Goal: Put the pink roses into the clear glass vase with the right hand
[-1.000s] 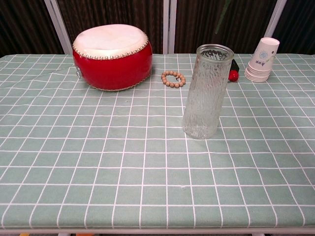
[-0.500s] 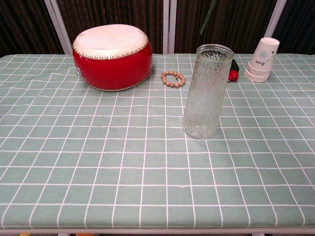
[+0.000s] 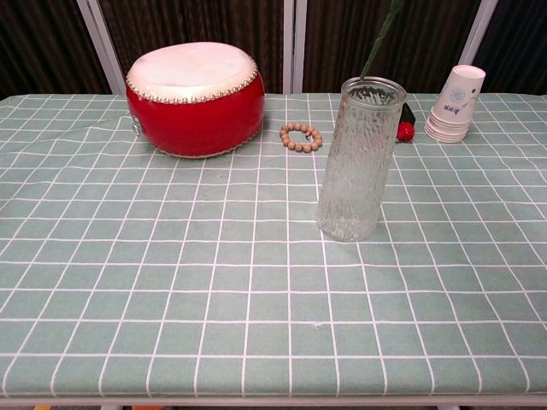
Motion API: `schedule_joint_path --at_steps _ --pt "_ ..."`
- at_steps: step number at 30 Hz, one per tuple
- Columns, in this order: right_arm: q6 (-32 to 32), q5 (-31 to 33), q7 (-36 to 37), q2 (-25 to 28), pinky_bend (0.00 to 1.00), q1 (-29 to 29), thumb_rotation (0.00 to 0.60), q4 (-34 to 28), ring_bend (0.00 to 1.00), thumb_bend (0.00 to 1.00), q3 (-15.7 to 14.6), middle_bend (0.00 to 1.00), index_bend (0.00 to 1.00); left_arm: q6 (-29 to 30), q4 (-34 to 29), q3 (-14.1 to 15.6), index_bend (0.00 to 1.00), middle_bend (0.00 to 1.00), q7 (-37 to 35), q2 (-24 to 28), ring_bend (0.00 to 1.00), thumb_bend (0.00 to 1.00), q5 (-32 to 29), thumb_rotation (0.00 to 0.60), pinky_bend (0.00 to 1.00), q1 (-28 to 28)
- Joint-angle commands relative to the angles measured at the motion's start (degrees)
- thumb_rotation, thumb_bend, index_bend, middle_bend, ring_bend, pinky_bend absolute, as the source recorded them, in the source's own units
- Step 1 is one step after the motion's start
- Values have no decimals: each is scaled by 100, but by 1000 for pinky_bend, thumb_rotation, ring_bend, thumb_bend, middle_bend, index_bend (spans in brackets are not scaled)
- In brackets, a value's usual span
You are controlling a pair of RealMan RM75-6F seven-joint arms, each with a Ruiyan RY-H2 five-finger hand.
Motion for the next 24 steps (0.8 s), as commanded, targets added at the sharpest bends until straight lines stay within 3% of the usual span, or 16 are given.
schedule_joint_path --at_steps 1,14,24 --pt "-13 211 -85 31 14 46 600 103 289 169 14 685 645 8 -7 -3 74 23 -9 3 0 23 -5 600 170 5" --pt "-66 696 -507 -267 14 450 600 467 281 169 -50 685 632 -19 107 9 74 23 -132 -33 0 23 -55 600 170 21" --pt "-255 644 -361 -849 14 575 600 1230 270 165 -256 683 601 -26 237 12 74 23 -245 -52 0 22 -115 600 170 55"
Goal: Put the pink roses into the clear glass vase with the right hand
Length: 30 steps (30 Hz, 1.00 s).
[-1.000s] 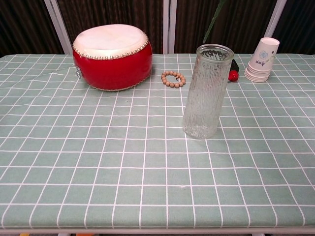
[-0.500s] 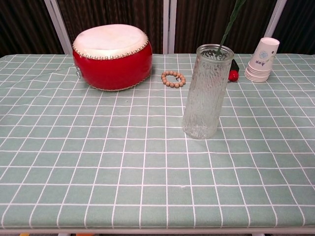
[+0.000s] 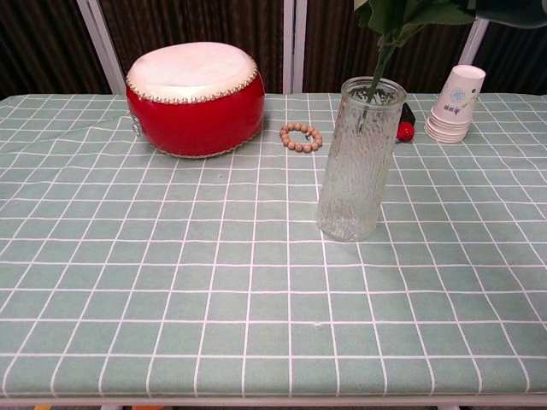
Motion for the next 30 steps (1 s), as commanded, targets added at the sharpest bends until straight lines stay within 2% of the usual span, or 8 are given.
schedule_joint_path --at_steps 1,10,14,24,30 --pt "-162 -48 127 -184 12 24 600 241 260 159 -64 675 587 35 26 -19 74 23 -23 -18 0 22 -12 600 170 13" --pt "-449 -56 96 -369 0 56 600 538 201 150 -190 609 501 22 103 -1 74 23 -69 -47 0 23 -33 600 170 37" --pt "-594 -236 148 -413 0 18 600 627 149 149 -247 548 412 36 115 -11 74 23 -86 -40 0 23 -45 600 170 47" --pt "-729 -227 33 -296 0 -79 600 656 2 123 -336 293 132 17 121 -19 74 23 -110 -54 0 22 -58 600 170 44" --pt "-954 -387 -32 -21 0 -194 600 542 0 102 -441 171 36 35 98 -26 74 23 -100 -39 0 23 -57 600 170 52"
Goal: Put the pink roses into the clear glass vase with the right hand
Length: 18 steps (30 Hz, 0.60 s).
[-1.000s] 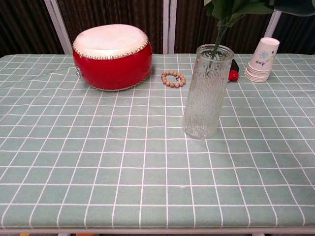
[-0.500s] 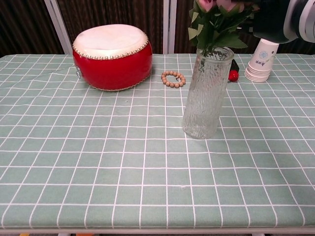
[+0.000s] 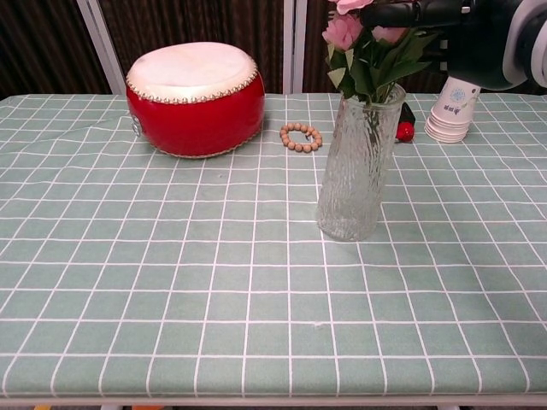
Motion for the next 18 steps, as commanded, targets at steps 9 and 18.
schedule_joint_path --at_steps 9,18 --pt "-85 -895 -150 805 0 -563 600 -164 0 101 -418 62 0 -5 -22 -2 74 23 35 9 0 23 15 600 170 -8" --pt "249 -2234 -703 1688 0 -1240 600 90 0 89 -1243 28 0 -23 -120 -19 74 23 139 28 0 23 43 600 170 -47"
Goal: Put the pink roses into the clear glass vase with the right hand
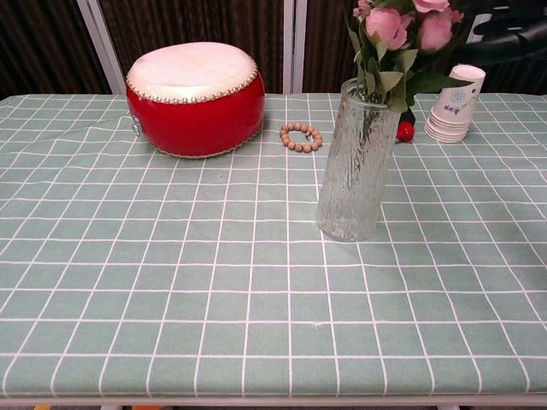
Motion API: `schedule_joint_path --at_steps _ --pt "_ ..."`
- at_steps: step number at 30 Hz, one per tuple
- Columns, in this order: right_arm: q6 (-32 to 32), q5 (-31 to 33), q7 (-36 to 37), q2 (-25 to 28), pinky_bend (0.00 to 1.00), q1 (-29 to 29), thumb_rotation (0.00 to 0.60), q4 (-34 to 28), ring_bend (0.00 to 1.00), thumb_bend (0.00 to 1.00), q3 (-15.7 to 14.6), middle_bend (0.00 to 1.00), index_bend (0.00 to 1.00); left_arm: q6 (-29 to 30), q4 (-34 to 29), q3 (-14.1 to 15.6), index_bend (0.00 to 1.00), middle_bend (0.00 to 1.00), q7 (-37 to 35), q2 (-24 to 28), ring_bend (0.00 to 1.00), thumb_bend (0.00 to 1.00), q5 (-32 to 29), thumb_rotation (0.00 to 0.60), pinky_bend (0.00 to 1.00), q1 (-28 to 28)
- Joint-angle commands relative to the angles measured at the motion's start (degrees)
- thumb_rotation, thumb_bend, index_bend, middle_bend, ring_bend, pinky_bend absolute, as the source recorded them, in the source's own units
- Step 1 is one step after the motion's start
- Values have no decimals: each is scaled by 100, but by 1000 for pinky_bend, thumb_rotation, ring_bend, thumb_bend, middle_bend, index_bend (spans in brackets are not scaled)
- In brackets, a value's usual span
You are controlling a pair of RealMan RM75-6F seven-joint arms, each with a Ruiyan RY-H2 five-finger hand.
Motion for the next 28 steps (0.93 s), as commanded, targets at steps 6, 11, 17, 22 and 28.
schedule_joint_path --at_steps 6,11,17,22,28 --pt "726 -1467 -449 675 0 -855 600 623 0 69 -889 22 0 -6 -114 -1 74 23 129 32 0 23 23 600 170 -19" --pt "2039 -2863 -1959 314 0 -1322 600 1837 0 26 -1410 20 0 -10 -238 -12 74 23 214 74 0 23 4 600 170 -20" --pt "2523 -3199 -3375 112 0 -1731 600 2517 0 52 -1763 2 0 -93 -306 -31 74 23 276 85 0 23 -36 600 170 -65" --pt "2664 -3230 -3646 -24 0 -1892 600 2611 0 74 -1832 0 0 -46 -303 -20 74 22 265 67 0 23 -29 600 170 -36" --pt "2621 -3254 -3432 -172 0 -2024 600 2822 0 45 -1948 0 0 -26 -286 5 74 23 276 50 0 22 -11 600 170 -14"
